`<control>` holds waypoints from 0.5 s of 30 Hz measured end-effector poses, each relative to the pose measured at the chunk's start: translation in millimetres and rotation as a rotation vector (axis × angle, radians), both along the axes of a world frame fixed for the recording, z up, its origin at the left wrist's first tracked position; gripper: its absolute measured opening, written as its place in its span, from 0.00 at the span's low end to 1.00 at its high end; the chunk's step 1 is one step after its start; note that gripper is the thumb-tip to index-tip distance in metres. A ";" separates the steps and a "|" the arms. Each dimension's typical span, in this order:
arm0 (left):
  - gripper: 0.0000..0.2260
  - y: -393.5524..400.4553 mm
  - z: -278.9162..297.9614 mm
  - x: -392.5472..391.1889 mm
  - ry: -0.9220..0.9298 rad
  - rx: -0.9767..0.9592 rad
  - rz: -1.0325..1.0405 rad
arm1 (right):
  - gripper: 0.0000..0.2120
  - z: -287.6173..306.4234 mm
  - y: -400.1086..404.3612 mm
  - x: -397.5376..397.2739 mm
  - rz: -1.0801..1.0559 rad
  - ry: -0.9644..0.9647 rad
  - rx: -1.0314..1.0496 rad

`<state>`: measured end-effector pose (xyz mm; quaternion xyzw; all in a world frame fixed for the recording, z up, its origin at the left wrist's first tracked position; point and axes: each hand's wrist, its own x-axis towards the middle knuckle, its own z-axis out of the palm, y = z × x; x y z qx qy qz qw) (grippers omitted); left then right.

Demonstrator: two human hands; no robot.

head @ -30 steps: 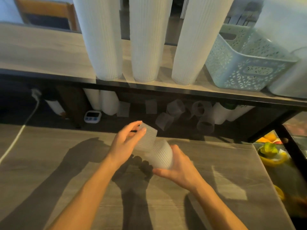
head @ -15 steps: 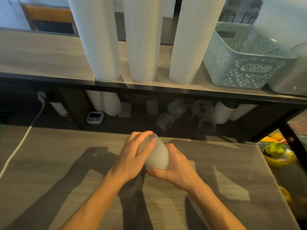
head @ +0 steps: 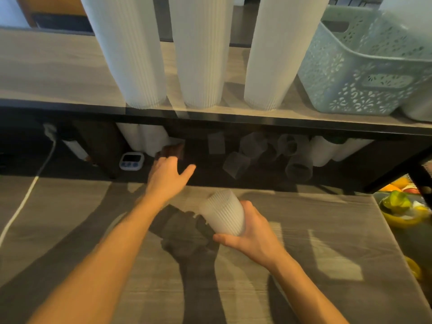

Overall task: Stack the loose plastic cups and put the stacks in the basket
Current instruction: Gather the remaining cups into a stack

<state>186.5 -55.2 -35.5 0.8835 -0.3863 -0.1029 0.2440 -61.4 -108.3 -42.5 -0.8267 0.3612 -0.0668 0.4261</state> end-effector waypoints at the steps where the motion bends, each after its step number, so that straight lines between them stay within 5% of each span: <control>1: 0.24 -8.8 -1.2 13.9 -0.116 0.066 -0.037 | 0.38 -2.4 -1.4 -1.4 -0.006 0.013 0.004; 5: 0.28 -40.4 -13.3 51.8 -0.427 0.274 -0.187 | 0.39 -10.9 -5.4 -5.9 -0.045 0.035 0.028; 15: 0.28 -54.3 -42.5 69.7 -0.540 0.366 -0.233 | 0.41 -16.8 -2.3 -3.3 -0.137 0.017 0.076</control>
